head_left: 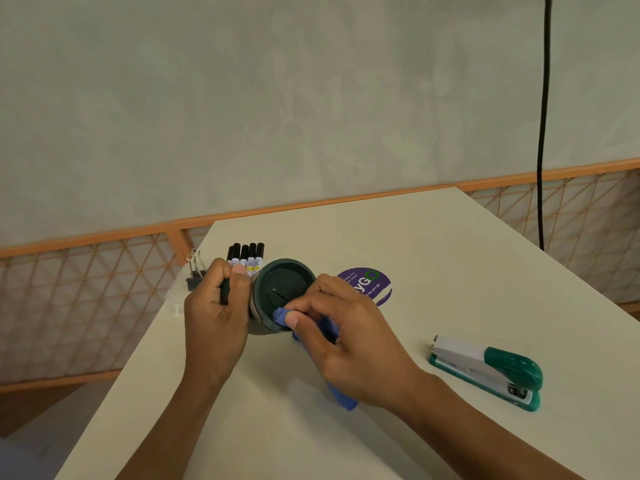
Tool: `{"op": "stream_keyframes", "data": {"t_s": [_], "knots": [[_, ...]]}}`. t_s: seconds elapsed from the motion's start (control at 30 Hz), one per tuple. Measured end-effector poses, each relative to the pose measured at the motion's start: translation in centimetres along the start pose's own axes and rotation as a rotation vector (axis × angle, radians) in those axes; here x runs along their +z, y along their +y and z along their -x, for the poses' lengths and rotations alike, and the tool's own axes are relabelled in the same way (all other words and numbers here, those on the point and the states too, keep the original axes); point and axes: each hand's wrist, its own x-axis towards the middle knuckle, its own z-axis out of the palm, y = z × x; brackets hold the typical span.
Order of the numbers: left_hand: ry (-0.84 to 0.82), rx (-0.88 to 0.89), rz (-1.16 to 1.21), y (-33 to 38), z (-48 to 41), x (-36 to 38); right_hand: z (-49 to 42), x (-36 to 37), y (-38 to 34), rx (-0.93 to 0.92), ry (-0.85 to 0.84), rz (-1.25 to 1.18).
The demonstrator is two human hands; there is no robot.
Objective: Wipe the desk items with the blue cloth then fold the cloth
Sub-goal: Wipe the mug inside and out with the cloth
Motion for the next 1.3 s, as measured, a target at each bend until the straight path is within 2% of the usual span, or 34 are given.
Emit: {"op": "stream_keyframes", "data": {"t_s": [0.1,0.2,0.43,0.57,0.73,0.93,1.13,1.2,1.3], "knots": [[-0.005,0.0,0.015,0.0,0.2,0.3,0.4,1.3,-1.1,0.072,0.079,-0.103],[-0.008,-0.013,0.024,0.1,0.3,0.4,0.7,2.0,-1.6,0.066,0.126,-0.063],[-0.011,0.028,-0.052,-0.6,-0.3,-0.3,-0.3,-0.4,0.7,-0.17,0.033,0.256],[-0.015,0.026,-0.071,-0.4,-0.3,-0.3,-0.8,-1.6,1.4,-0.207,0.094,0.514],[-0.06,0.032,-0.091,-0.9,-0.2,0.0,-1.1,-1.4,2.7,-0.265,0.194,0.654],[-0.132,0.015,-0.042,-1.6,-0.1,0.4,-1.1,-1.9,3.5,-0.365,0.279,0.631],[-0.18,0.009,-0.019,-1.4,0.4,0.9,-1.3,-2.0,3.5,-0.345,0.348,0.53],[-0.171,0.012,-0.019,-1.3,0.3,0.8,-1.5,-2.0,3.2,-0.324,0.333,0.5],[-0.133,0.019,-0.034,-1.3,0.0,0.3,-1.5,-2.4,3.1,-0.319,0.205,0.512]]}}
